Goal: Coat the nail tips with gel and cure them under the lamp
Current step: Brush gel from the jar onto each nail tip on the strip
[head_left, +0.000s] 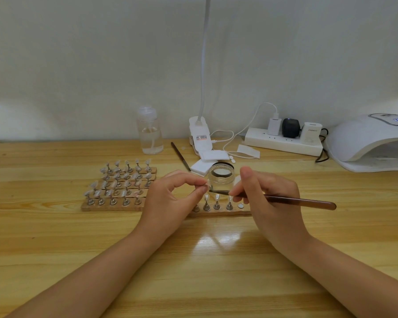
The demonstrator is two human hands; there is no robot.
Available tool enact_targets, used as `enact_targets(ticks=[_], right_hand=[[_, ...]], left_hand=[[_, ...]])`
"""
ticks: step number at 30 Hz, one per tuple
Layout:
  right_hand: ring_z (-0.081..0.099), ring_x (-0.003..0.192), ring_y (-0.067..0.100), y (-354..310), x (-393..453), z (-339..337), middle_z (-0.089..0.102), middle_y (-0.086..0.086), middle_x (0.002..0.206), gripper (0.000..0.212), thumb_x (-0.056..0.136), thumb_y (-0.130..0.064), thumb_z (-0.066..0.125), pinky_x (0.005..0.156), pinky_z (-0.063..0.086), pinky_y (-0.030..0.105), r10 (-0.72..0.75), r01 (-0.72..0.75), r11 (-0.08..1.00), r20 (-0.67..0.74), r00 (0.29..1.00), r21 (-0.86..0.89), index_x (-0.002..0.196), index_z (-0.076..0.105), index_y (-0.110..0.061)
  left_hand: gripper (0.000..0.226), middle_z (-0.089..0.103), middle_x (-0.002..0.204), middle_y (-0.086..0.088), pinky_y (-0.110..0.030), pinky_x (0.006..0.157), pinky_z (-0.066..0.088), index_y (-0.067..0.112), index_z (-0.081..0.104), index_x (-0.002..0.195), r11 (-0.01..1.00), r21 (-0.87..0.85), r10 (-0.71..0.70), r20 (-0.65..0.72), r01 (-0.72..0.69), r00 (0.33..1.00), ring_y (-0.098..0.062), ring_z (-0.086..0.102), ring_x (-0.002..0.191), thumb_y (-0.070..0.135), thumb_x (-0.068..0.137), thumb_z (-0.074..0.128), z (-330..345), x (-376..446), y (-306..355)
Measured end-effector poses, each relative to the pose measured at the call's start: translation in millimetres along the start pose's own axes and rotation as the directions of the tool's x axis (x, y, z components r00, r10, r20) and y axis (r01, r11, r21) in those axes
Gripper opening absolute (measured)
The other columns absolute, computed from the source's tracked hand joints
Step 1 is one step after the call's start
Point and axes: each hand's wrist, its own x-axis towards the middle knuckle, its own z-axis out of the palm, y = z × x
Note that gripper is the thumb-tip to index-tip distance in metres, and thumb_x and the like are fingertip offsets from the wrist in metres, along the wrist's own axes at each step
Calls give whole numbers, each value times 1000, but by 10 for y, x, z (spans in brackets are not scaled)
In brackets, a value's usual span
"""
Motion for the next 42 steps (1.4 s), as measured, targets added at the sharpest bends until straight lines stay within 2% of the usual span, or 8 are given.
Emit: enact_targets(ticks=[3,7,16,22,26,33,38,42], right_hand=[[57,50,0,-2,-9,-3,59,-12,51,36,87,-32,44,53,41,10,55,-53,997,-34,998,47,58,63,-20],[61,55,3,-7,4,-2,64,-9,55,33,85,-39,45,55,44,11,131,-123,987,-79,988,98,63,65,-24],[62,60,4,-7,10,23,65,-5,62,28,86,-34,47,59,47,15,94,-93,995,-20,995,20,69,66,-23],[61,53,2,-27,0,17,63,-7,56,30,85,-36,48,55,44,12,128,-127,990,-12,992,65,64,66,-23],[57,46,3,-33,-8,13,61,-8,49,33,86,-31,56,50,43,11,189,-186,976,-17,982,109,56,65,-19],[59,51,4,-22,17,20,64,-5,54,35,88,-31,49,53,43,11,223,-210,967,-85,971,143,60,65,-20],[60,56,2,-20,12,37,65,-2,58,39,89,-38,44,56,44,11,239,-230,967,-77,968,110,64,67,-19],[59,54,1,-32,11,56,64,-2,56,37,86,-34,44,55,43,11,244,-236,964,-54,968,122,63,67,-17]], left_hand=[[25,66,78,13,-1,73,36,28,67,75,1000,-2,3,3,-3,1000,9,59,81,3,71,73,1,1,3],[25,66,78,12,-1,73,36,28,67,75,1000,5,-3,11,3,1000,7,59,81,5,71,74,-2,-2,0],[24,65,77,12,0,73,34,29,65,74,1000,18,-8,17,8,1000,9,57,81,7,72,73,3,-1,-7],[27,65,77,14,0,74,34,32,64,73,1000,30,-7,17,7,1000,11,56,82,7,72,74,7,2,-11],[27,65,76,13,0,74,34,32,64,72,1000,29,-3,13,2,1000,11,57,81,6,72,74,8,2,-9],[23,66,78,10,0,74,34,27,66,73,1000,18,-4,21,4,1000,11,57,81,5,72,73,5,2,5],[16,66,78,9,0,73,34,21,68,74,1000,17,-19,37,19,999,10,57,81,6,72,73,3,0,13],[17,66,77,10,0,73,34,22,68,74,1000,17,-20,28,20,999,11,57,80,6,72,73,8,5,15]])
